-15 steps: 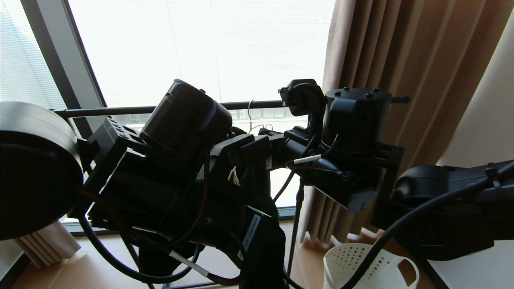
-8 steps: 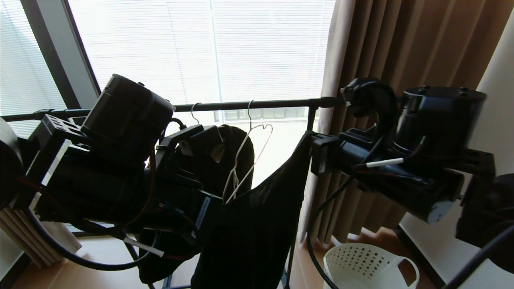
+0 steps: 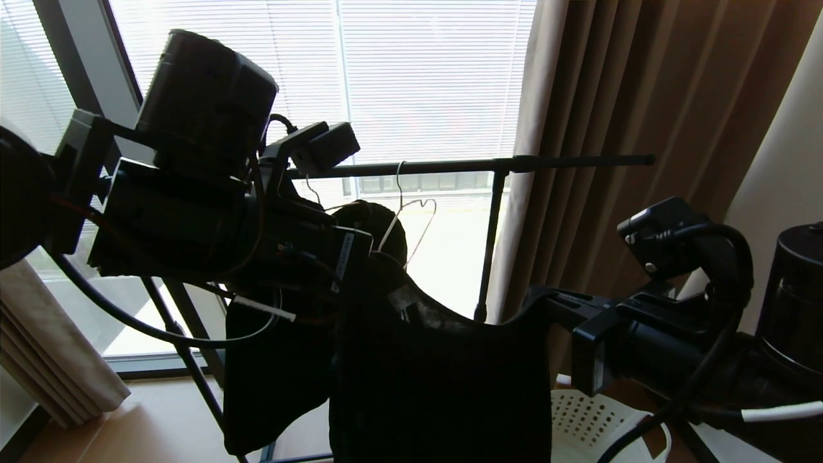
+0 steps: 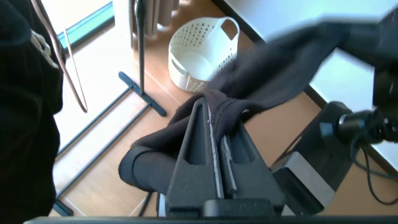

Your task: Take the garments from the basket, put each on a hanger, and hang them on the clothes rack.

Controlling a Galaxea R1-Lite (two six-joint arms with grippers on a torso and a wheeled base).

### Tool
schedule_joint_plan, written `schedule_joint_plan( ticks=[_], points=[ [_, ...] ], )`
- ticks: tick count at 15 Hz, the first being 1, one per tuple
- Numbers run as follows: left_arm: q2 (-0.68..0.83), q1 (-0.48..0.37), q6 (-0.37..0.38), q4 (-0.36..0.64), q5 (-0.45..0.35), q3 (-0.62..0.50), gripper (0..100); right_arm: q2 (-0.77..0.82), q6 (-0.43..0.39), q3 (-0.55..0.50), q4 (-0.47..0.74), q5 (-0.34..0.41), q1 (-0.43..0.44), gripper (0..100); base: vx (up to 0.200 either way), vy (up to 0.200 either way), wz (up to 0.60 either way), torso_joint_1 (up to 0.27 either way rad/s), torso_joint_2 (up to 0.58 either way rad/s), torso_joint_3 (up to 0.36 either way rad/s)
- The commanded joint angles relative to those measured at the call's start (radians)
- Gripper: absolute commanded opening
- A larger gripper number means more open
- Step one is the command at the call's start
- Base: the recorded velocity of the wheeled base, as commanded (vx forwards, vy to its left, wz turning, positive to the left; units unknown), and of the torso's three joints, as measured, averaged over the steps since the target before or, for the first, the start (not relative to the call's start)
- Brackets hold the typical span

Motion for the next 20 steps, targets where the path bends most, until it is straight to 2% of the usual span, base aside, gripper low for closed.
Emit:
schedule_joint_plan(
  ticks=[1,5,9,20],
  points=[
    [0.043,0.0,0.001,0.006,0.002,-0.048,0,-0.021,0.003,0.043,-0.007,0.0,0.017,0,0.0,0.0,0.0,0.0,0.0,0.0],
    [0.051,-0.006,0.002,0.011,0.002,-0.069,0,-0.023,0.0,0.048,-0.008,0.002,0.021,0,0.0,0.0,0.0,0.0,0.0,0.0],
    [0.015,-0.004,0.001,0.017,0.002,-0.005,0,-0.028,-0.002,0.006,0.001,0.0,-0.001,0,0.0,0.0,0.0,0.0,0.0,0.0],
    [-0.004,-0.009,0.001,0.014,0.002,-0.029,0,0.023,0.001,0.051,-0.007,0.002,-0.03,0,0.0,0.0,0.0,0.0,0.0,0.0]
  ],
)
